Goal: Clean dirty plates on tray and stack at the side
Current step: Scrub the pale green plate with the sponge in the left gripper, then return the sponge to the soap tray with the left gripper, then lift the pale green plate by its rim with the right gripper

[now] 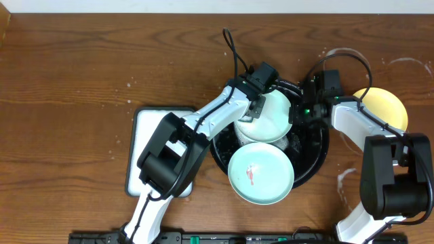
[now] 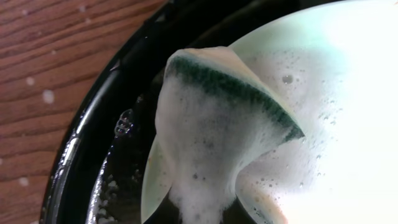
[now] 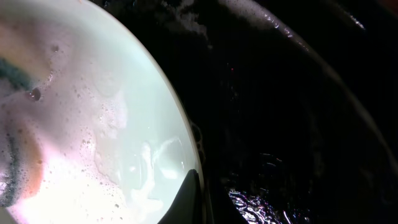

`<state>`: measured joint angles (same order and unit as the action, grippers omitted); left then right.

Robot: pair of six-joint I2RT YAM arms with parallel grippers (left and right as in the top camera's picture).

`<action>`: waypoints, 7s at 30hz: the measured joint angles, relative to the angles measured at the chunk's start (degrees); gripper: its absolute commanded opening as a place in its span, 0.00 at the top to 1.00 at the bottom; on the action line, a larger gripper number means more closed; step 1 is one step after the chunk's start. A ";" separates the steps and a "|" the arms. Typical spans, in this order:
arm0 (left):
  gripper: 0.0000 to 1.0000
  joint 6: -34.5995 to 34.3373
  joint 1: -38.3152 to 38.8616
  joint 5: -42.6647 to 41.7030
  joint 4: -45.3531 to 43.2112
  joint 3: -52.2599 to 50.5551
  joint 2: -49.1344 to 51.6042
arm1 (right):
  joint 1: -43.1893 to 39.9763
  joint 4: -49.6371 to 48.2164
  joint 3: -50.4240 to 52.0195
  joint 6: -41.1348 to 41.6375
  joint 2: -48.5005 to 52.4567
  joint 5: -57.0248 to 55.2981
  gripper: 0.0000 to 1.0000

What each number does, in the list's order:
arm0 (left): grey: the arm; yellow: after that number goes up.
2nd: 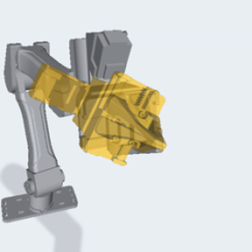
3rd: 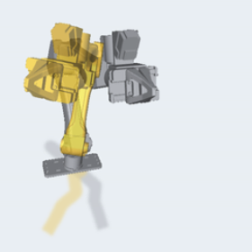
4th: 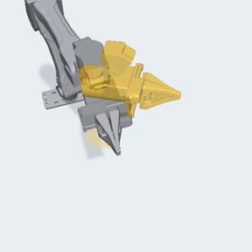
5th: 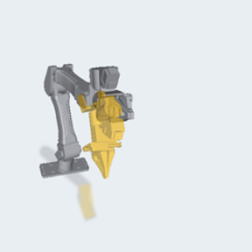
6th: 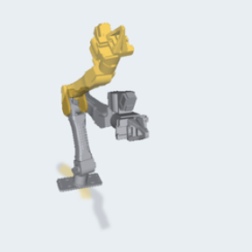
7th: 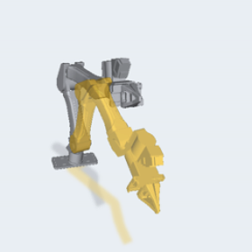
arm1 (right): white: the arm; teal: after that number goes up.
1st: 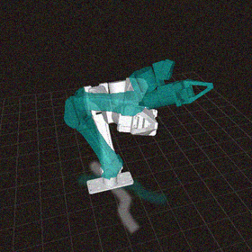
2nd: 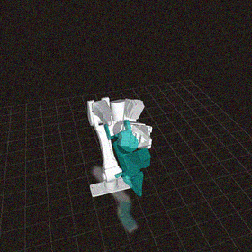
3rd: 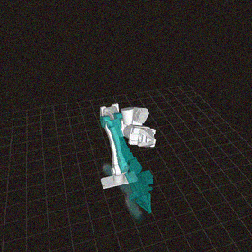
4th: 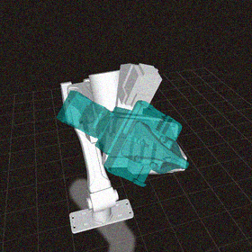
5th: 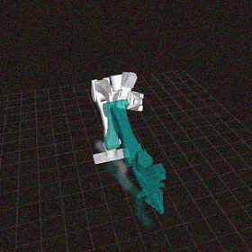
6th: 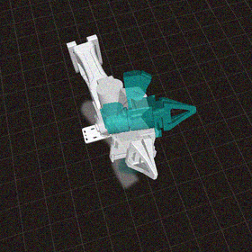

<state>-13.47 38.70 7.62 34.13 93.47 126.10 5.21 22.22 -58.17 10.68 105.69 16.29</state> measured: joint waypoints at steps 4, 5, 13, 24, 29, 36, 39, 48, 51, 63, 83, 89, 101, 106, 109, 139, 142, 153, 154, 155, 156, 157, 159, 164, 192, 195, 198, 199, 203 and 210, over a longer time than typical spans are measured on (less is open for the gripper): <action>0.92 0.02 -0.44 -3.52 -3.56 -0.50 0.00 | -0.04 0.44 0.00 0.00 0.00 -0.13 0.99; 0.92 0.00 -0.74 -5.60 -5.38 -0.74 0.02 | -0.11 0.66 0.00 0.02 0.00 -0.22 0.99; 0.92 -9.31 -2.67 -23.39 -12.85 -1.68 0.90 | -0.20 0.70 0.00 0.04 -0.02 -0.46 0.99; 0.92 -18.29 -1.07 -33.90 -9.35 -1.73 1.57 | -0.20 0.44 0.00 0.02 -0.02 -0.61 0.99; 0.93 -17.14 -2.19 -28.76 -5.11 -0.85 1.27 | -0.20 0.42 0.00 0.02 -0.02 -0.61 0.99; 0.93 -9.70 -4.83 -12.87 -3.02 -0.76 -0.02 | -0.17 0.17 0.00 0.02 -0.02 -0.44 0.99; 0.93 -5.75 -3.82 -7.04 -3.87 -0.76 -0.02 | 0.07 -0.07 0.00 0.04 0.00 0.04 0.99; 0.92 2.71 0.28 6.73 -6.29 -1.16 0.26 | 0.22 -0.17 0.00 0.50 0.00 0.55 0.99; 0.92 3.30 1.16 9.01 -6.19 -1.16 0.44 | 0.22 -0.17 0.00 0.59 0.00 0.55 0.99; 0.92 0.81 0.42 8.70 -2.23 -2.43 -3.69 | 0.24 0.07 0.02 0.61 0.00 1.18 0.99; 0.92 -1.77 -18.64 -1.49 33.27 -3.19 -24.35 | 0.17 0.33 0.04 -0.42 -0.11 0.17 0.99; 0.92 -2.40 -24.24 -3.19 31.93 -10.88 -25.79 | -0.11 4.22 0.46 -0.92 -4.83 -4.02 0.99; 0.92 -3.04 -29.92 -10.32 26.05 -20.79 -25.77 | 8.35 8.63 0.59 -2.91 -27.61 -23.71 0.99; 0.89 -3.04 -29.92 -10.91 25.88 -20.79 -25.77 | 13.42 8.68 0.59 -5.16 -30.03 -33.48 0.99; 0.88 -3.04 -29.92 -10.95 25.88 -20.79 -25.77 | 16.72 8.76 0.59 -6.97 -30.29 -40.57 0.99; 0.86 -3.04 -29.92 -11.58 25.88 -20.81 -25.77 | 41.16 -2.56 0.59 -29.73 -30.34 -85.18 0.99; 0.86 -3.04 -29.92 -11.58 25.88 -20.81 -25.77 | 41.53 -2.86 0.59 -30.84 -30.34 -85.37 0.99; 0.85 -3.04 -29.92 -11.56 25.88 -20.81 -25.77 | 41.53 -2.86 0.59 -32.28 -30.34 -85.55 0.99; 0.85 -3.04 -29.92 -11.58 25.88 -20.81 -25.77 | 41.53 -2.89 0.59 -32.28 -30.34 -85.55 0.99; 0.85 -3.04 -29.92 -11.58 25.88 -20.81 -25.77 | 41.53 -2.86 0.59 -32.28 -30.34 -85.55 0.99; 0.85 -3.04 -29.92 -11.56 25.88 -20.81 -25.77 | 41.53 -2.86 0.59 -32.28 -30.34 -85.53 0.99; 0.85 -3.04 -29.92 -11.58 25.86 -20.81 -25.77 | 41.53 -2.86 0.59 -32.28 -30.34 -85.55 0.99; 0.85 -3.04 -29.92 -11.56 25.88 -20.79 -25.77 | 41.53 -2.89 0.59 -32.28 -30.34 -85.55 0.99; 0.85 -3.04 -29.92 -11.58 25.88 -20.81 -25.77 | 41.53 -2.89 0.59 -32.28 -30.34 -85.55 0.99; 0.85 -3.04 -29.92 -11.58 25.86 -20.81 -25.77 | 36.37 -1.09 0.61 -25.75 -29.83 -79.08 0.99; 0.84 -3.04 -29.92 -11.58 25.94 -20.81 -25.77 | 35.78 0.09 0.63 -25.59 -29.57 -77.68 0.99; 0.84 -3.04 -29.92 -11.58 26.08 -20.81 -25.77 | 35.74 -0.22 0.63 -25.22 -29.35 -78.51 0.99; 0.85 -3.04 -29.92 -11.58 26.08 -20.81 -25.77 | 35.74 -0.22 0.63 -25.46 -29.35 -79.10 0.99; 0.85 -3.04 -29.92 -11.58 26.12 -20.81 -25.77 | 35.74 -0.90 0.63 -26.29 -29.29 -81.37 0.99; 0.84 -3.04 -29.92 -11.58 26.14 -20.81 -25.77 | 33.92 1.31 0.61 -21.73 -29.29 -78.66 0.99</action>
<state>-16.51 8.78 -3.97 60.27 72.66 100.33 39.13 23.53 -57.56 -11.05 76.40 -62.37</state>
